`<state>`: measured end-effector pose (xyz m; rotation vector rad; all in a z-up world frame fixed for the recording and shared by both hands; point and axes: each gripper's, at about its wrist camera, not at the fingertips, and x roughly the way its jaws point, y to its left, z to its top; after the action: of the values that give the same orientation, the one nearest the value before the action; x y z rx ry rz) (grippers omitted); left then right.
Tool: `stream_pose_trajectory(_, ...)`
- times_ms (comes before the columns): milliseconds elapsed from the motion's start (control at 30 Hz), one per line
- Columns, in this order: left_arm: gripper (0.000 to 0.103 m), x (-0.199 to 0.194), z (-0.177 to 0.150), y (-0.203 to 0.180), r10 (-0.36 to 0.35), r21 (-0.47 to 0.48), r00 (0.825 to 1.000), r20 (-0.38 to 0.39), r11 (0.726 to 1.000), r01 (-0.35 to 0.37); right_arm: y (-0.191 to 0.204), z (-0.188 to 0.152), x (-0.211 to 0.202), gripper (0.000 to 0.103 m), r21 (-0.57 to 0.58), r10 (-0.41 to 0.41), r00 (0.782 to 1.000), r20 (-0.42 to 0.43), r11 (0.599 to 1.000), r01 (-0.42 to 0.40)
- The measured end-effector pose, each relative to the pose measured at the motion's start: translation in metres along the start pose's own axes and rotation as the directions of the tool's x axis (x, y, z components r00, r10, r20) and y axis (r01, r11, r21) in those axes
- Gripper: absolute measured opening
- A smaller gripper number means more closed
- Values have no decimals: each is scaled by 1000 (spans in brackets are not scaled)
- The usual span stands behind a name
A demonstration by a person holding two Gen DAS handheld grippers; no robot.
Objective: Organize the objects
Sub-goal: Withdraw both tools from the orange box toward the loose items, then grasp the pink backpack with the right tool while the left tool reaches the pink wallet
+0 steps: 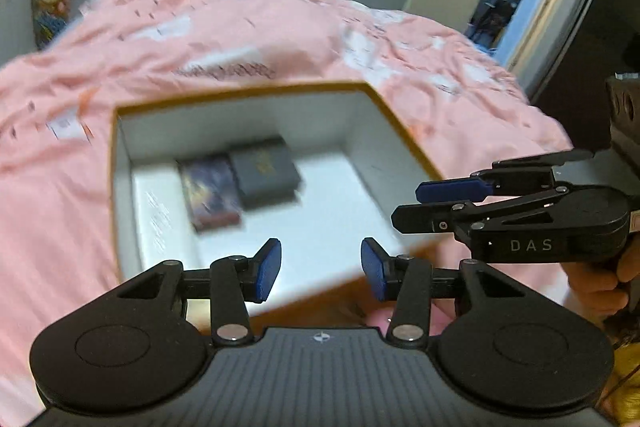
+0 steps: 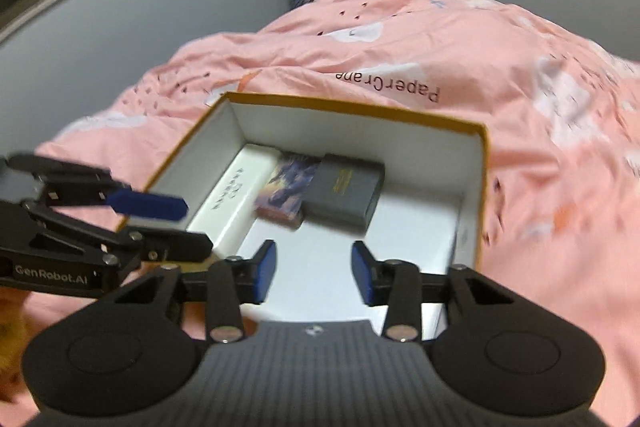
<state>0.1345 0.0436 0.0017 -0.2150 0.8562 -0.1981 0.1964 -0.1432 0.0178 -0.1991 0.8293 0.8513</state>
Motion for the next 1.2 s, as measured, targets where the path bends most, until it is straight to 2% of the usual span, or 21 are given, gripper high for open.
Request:
stream_pose_trajectory(67, 52, -5, -13, -10, -46, -6, 999, -21, 999, 46, 3, -19, -14, 40, 33, 6, 1000, -3, 999, -6)
stream_pose_trajectory(167, 52, -9, -29, -19, -72, -1, 995, -62, 997, 72, 1, -49, -25, 41, 92, -18, 999, -47, 995, 22)
stream_pose_trajectory(433, 52, -14, -70, -34, -94, -19, 985, -144, 996, 92, 0, -118, -37, 41, 208, -49, 980, -195, 974, 90)
stream_pose_trajectory(500, 52, -16, -77, -45, -93, 10, 985, -146, 995, 96, 2, -129, -38, 43, 219, -43, 972, -230, 971, 94)
stream_pose_trajectory(533, 52, -17, -78, -50, -89, 27, 985, -147, 995, 94, 4, -134, -38, 47, 221, -38, 969, -244, 971, 94)
stream_pose_trajectory(567, 52, -16, -81, -54, -85, 44, 985, -152, 995, 92, 6, -138, -40, 53, 219, -32, 967, -253, 972, 90)
stream_pose_trajectory(667, 54, -15, -87, -62, -80, 64, 983, -168, 994, 92, 13, -148, -43, 59, 189, -28, 962, -272, 979, 82)
stream_pose_trajectory(767, 56, -14, -90, -66, -81, 73, 980, -179, 993, 96, 20, -154, -44, 61, 145, -41, 956, -290, 986, 86)
stream_pose_trajectory(900, 60, -12, -96, -74, -49, 126, 980, -194, 989, 74, 26, -159, -40, 62, 107, -53, 942, -333, 990, 94)
stream_pose_trajectory(1067, 60, 1, -104, -79, -25, 158, 969, -246, 985, 66, 30, -163, -29, 63, 63, -63, 925, -376, 994, 93)
stream_pose_trajectory(1167, 53, 1, -105, -78, 5, 162, 970, -243, 986, 36, 33, -164, -22, 58, 38, -78, 924, -373, 994, 99)
stream_pose_trajectory(1200, 46, 0, -105, -75, 4, 153, 972, -237, 988, 34, 33, -165, -21, 56, 34, -82, 925, -372, 994, 102)
